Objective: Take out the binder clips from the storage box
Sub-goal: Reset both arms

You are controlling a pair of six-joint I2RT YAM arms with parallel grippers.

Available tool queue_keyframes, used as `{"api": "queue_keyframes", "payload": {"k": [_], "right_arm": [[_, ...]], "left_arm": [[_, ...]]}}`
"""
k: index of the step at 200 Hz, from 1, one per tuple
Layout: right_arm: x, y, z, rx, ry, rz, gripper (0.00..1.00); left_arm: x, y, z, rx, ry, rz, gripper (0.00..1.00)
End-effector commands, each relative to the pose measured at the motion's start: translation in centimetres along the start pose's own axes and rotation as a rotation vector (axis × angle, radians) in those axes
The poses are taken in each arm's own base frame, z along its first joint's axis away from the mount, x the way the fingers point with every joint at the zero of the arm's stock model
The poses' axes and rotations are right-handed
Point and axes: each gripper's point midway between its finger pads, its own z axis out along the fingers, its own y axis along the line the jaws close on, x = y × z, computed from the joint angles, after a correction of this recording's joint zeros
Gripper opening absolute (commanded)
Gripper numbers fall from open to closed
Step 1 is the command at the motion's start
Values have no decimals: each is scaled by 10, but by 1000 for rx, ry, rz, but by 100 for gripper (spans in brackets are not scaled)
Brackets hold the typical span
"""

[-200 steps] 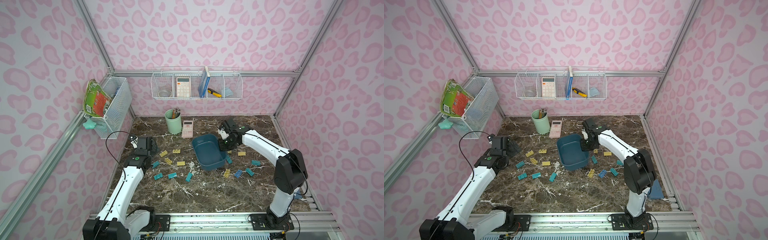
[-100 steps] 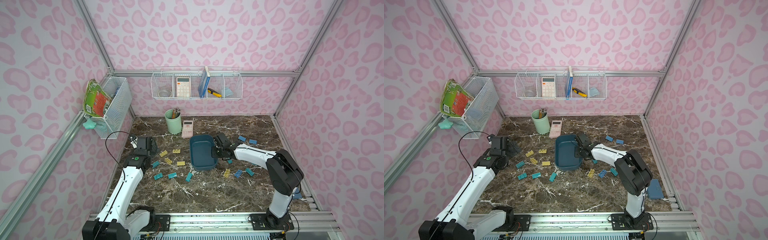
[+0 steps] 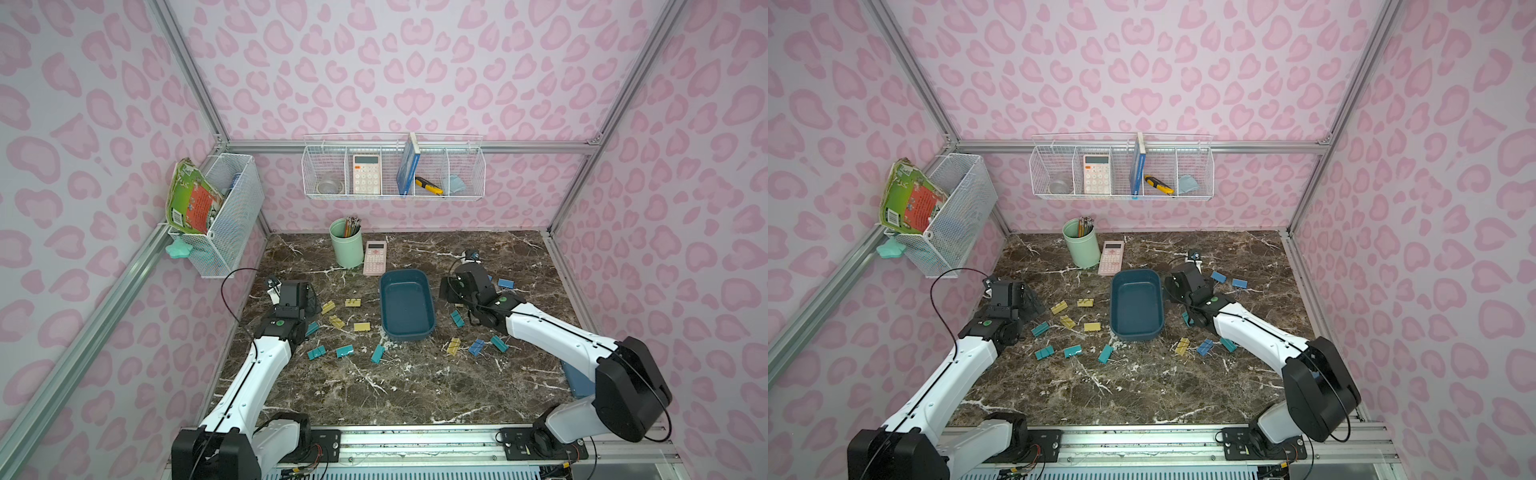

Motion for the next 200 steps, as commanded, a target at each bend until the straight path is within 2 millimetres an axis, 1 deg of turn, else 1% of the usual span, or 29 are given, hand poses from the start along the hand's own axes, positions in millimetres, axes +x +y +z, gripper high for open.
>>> {"api": "queue_keyframes", "payload": {"k": [1,10,11,22,23,33,35,40,43,47,51,54,56,64,77,94,108,115,125,138,144,153,167,180,189,192,195,199,200], "right_arm": [[-15,-58,-9,177,-138,-43,99],[-15,-79,-14,202,-198,-46,99],[-18,-79,-15,199,-213,-39,99],[-14,-103,-23,229,-293,-55,99],[-18,-104,-25,228,-314,-52,99],[-12,-123,-36,263,-398,-72,99],[-14,-126,-40,266,-429,-70,99],[-10,-134,-45,281,-463,-79,99],[-11,-139,-50,287,-500,-70,99],[-6,-147,-54,300,-522,-66,99],[-5,-153,-59,309,-559,-51,99],[-4,-159,-62,315,-581,-40,99],[-1,-163,-64,324,-589,-36,99],[1,-175,-72,341,-640,-16,99],[3,-189,-72,377,-650,-6,99],[10,-202,-56,420,-571,-29,99],[16,-208,-41,435,-505,-61,99],[18,-212,-39,436,-510,-53,99],[17,-217,-40,424,-545,-40,99],[9,-211,-42,370,-596,-57,99],[9,-208,-39,344,-597,-70,99],[12,-205,-33,306,-579,-91,99],[14,-199,-29,258,-590,-117,99],[24,-188,-21,184,-577,-168,99],[17,-182,-24,155,-628,-195,100],[16,-180,-24,152,-632,-198,100],[18,-181,-20,150,-607,-195,99],[17,-181,-17,147,-592,-191,100],[19,-181,-15,147,-575,-191,100]], "left_arm": [[-17,-1,10,-27,-108,75,99],[-15,0,17,-43,-116,93,99],[-15,0,18,-44,-117,94,99],[-13,0,26,-62,-124,103,99],[-13,0,26,-63,-126,102,99],[-10,1,35,-87,-126,105,99],[-9,1,37,-92,-124,108,99],[-9,1,41,-104,-123,109,99],[-10,0,42,-106,-127,110,99],[-10,-1,46,-108,-130,117,99],[-8,-2,49,-108,-124,129,99],[-12,-6,51,-98,-144,124,99],[-12,-7,52,-96,-147,127,99],[-13,-11,58,-85,-165,134,99],[-16,-21,65,-51,-192,154,99],[-18,-31,72,-11,-219,175,99],[-14,-38,79,19,-229,220,99],[-9,-37,81,21,-231,233,99],[-10,-38,81,33,-258,243,99],[-14,-38,79,41,-293,247,99],[-14,-37,80,51,-302,242,99],[-11,-36,82,83,-311,230,99],[-9,-35,89,142,-319,201,99],[-6,-32,97,194,-268,164,99],[-4,-31,98,236,-258,152,99],[-1,-32,98,257,-251,151,99],[0,-33,98,271,-254,152,99],[4,-33,99,279,-255,158,99],[4,-34,99,283,-260,163,99]]}}
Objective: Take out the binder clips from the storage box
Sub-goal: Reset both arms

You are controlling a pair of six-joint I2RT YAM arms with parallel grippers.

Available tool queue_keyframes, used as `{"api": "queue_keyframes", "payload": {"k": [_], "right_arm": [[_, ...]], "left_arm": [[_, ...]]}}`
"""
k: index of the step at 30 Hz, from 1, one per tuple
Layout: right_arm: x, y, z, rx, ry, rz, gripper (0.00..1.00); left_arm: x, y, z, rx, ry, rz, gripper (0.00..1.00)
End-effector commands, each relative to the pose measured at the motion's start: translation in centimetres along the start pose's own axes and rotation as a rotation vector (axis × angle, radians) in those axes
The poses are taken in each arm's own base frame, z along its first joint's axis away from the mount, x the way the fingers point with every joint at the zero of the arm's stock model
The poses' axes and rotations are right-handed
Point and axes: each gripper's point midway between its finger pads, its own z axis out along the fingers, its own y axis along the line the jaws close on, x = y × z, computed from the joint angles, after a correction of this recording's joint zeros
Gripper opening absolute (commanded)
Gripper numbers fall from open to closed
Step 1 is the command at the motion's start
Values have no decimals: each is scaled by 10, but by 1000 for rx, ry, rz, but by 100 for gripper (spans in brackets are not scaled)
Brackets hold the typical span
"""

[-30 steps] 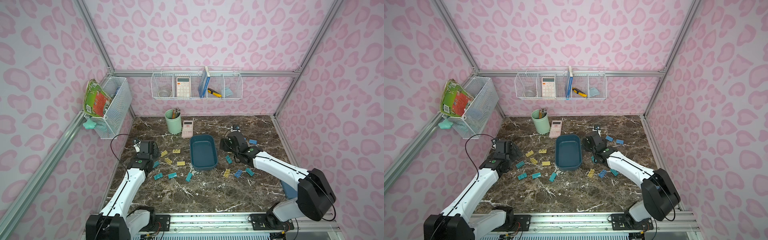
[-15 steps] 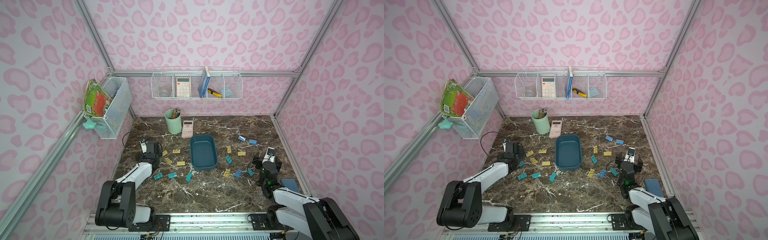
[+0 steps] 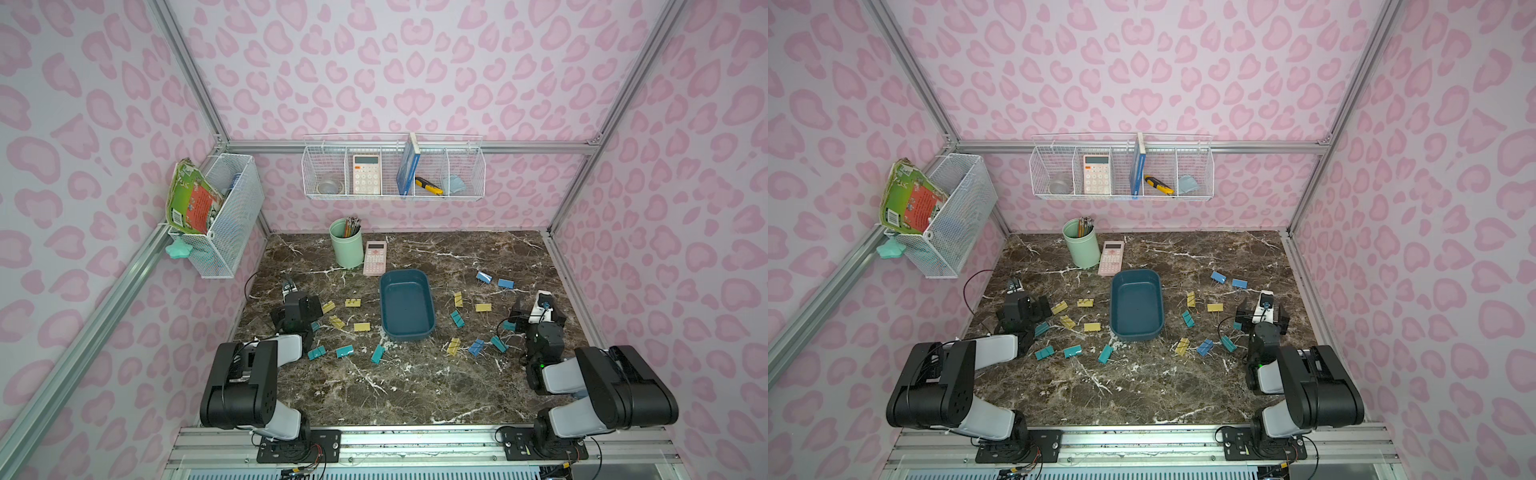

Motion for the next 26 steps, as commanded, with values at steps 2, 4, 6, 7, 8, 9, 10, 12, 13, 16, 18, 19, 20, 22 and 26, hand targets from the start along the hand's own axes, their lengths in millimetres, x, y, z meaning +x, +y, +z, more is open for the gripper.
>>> {"api": "queue_keyframes", "payload": {"k": [2,4,6,7,8,9,10,12,13,16,18,19,20,22,26], "right_arm": [[-26,23,11,-131,-66,-13,99],[-26,23,17,-133,-75,-4,100],[-25,19,20,-125,-60,10,100],[-24,19,22,-126,-46,10,100],[-23,19,23,-125,-38,9,100],[-23,19,22,-126,-39,9,100],[-22,19,22,-127,-40,9,99],[-23,19,21,-126,-48,10,100],[-24,19,21,-124,-50,11,100],[-24,19,21,-126,-50,11,99],[-24,18,21,-124,-51,11,99],[-24,19,21,-125,-51,11,99],[-24,19,21,-127,-51,11,100],[-24,19,21,-126,-52,11,100],[-24,19,21,-125,-52,11,99]], "left_arm": [[-10,-25,-1,193,-84,-24,99],[-10,-23,0,184,-64,-35,99],[-10,-23,0,182,-60,-38,99],[-10,-23,0,182,-58,-37,99],[-10,-23,0,181,-61,-36,99],[-10,-23,-1,182,-61,-35,99],[-10,-24,-1,182,-62,-35,99],[-9,-24,-1,181,-60,-32,99],[-10,-25,-1,179,-62,-30,99],[-10,-24,-1,178,-62,-28,99],[-10,-25,-1,178,-62,-26,99],[-10,-25,-1,176,-61,-26,99],[-10,-25,-1,177,-61,-26,99],[-9,-27,0,178,-52,-18,99],[-10,-27,-1,180,-57,-19,99]]}}
